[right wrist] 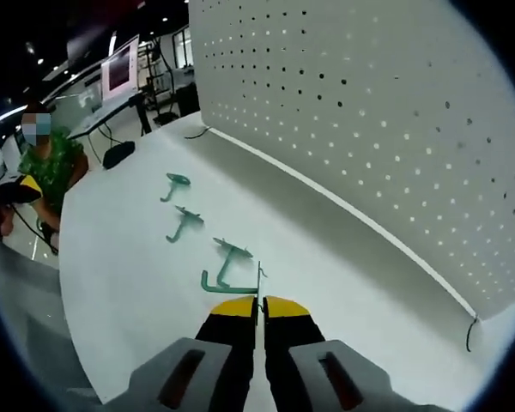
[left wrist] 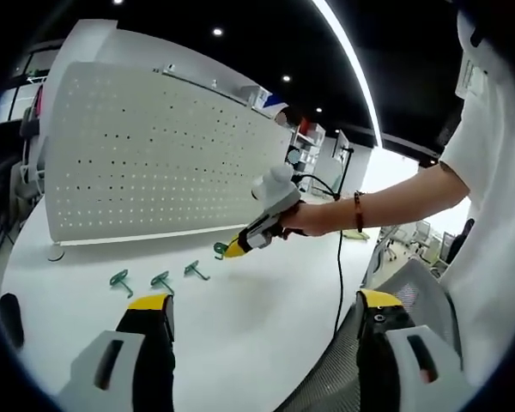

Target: Insert the hook assembly into the mounting plate slot until the hook locks in place.

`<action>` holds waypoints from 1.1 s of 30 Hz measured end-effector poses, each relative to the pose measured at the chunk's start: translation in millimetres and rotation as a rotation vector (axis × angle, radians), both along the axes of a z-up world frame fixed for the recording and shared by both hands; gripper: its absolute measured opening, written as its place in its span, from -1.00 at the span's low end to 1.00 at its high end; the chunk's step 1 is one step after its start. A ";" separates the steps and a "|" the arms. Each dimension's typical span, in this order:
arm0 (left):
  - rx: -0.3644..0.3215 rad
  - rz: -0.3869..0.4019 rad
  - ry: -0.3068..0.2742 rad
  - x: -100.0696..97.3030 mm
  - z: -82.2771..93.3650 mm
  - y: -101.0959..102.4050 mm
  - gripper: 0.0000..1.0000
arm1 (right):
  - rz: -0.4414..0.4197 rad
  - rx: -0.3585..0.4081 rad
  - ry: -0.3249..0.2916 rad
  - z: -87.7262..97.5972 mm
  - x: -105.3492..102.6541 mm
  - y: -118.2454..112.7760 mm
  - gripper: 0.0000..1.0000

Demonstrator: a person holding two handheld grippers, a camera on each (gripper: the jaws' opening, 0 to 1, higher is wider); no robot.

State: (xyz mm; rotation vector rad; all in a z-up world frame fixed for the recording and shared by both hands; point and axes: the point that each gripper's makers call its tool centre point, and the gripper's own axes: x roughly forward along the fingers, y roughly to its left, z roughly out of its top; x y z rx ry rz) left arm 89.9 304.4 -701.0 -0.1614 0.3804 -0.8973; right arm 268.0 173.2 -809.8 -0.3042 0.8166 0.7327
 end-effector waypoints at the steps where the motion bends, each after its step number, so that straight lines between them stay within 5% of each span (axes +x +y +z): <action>1: -0.002 -0.002 0.000 -0.6 0.5 -0.5 0.80 | -0.015 0.020 0.010 1.0 -1.3 2.0 -0.98; 15: -0.006 -0.004 -0.015 -4.3 4.7 -6.1 0.76 | -0.040 0.089 0.022 7.3 -19.4 4.4 -0.98; 33: 0.011 -0.067 -0.020 -13.2 7.7 -23.0 0.75 | -0.021 0.137 -0.053 33.4 -41.8 7.7 -0.98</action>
